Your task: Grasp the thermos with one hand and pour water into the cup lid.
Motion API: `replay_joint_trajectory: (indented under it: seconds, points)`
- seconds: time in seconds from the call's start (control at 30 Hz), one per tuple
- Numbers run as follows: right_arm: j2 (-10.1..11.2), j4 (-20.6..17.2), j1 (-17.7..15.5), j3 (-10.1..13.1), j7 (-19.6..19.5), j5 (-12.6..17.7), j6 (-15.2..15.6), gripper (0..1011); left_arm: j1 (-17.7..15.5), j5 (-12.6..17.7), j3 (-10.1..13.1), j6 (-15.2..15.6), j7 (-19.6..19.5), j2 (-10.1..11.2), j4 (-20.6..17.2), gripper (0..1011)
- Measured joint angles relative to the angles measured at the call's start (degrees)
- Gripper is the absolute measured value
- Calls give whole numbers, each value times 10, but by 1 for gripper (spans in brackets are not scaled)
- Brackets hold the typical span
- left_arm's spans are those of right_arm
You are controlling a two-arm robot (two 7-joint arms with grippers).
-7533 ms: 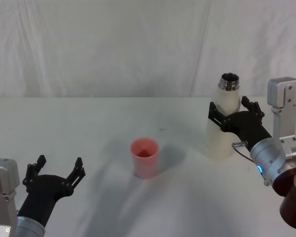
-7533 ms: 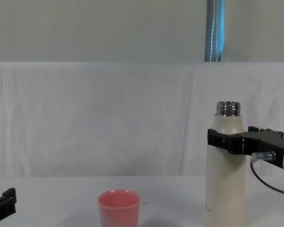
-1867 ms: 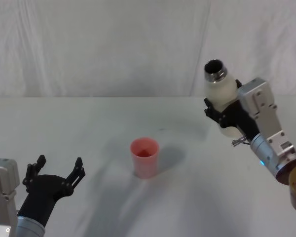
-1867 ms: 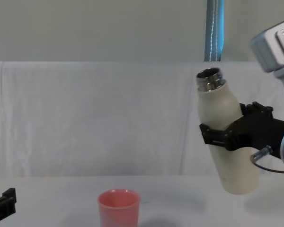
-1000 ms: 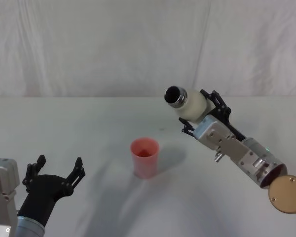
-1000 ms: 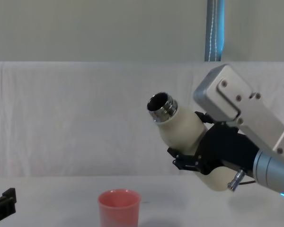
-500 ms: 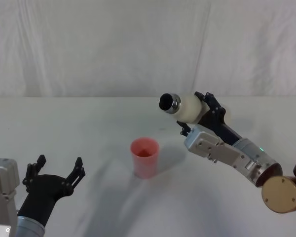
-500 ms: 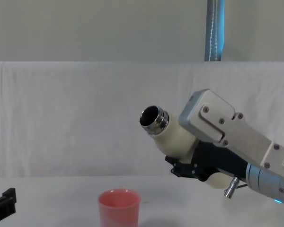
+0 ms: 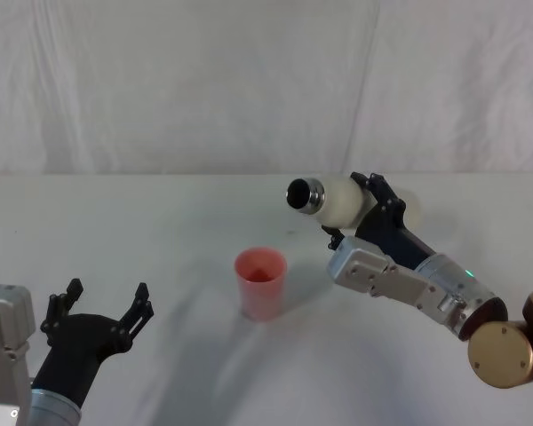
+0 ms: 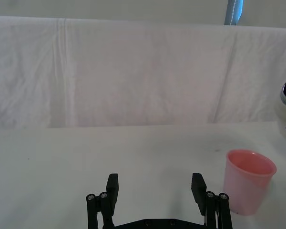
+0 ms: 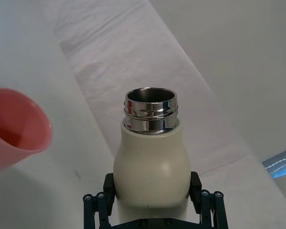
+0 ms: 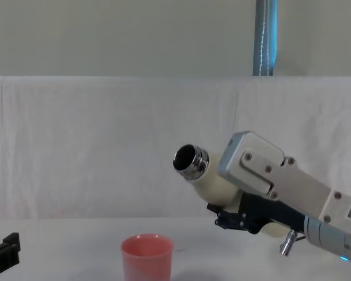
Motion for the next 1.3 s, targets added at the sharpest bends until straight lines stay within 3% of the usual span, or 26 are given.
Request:
replay_joint_trajectory:
  seconds: [0.43,0.73,1.3]
  points:
    - [13,11,10,-26,-25,-51,-11,951,0,0,0,0,0,0,0,1001]
    - [18,14,15,-40,-36,-79,-2,951,0,0,0,0,0,0,0,1001]
    - [8,43,32,-60,-47,-101,4,951,0,0,0,0,0,0,0,1001]
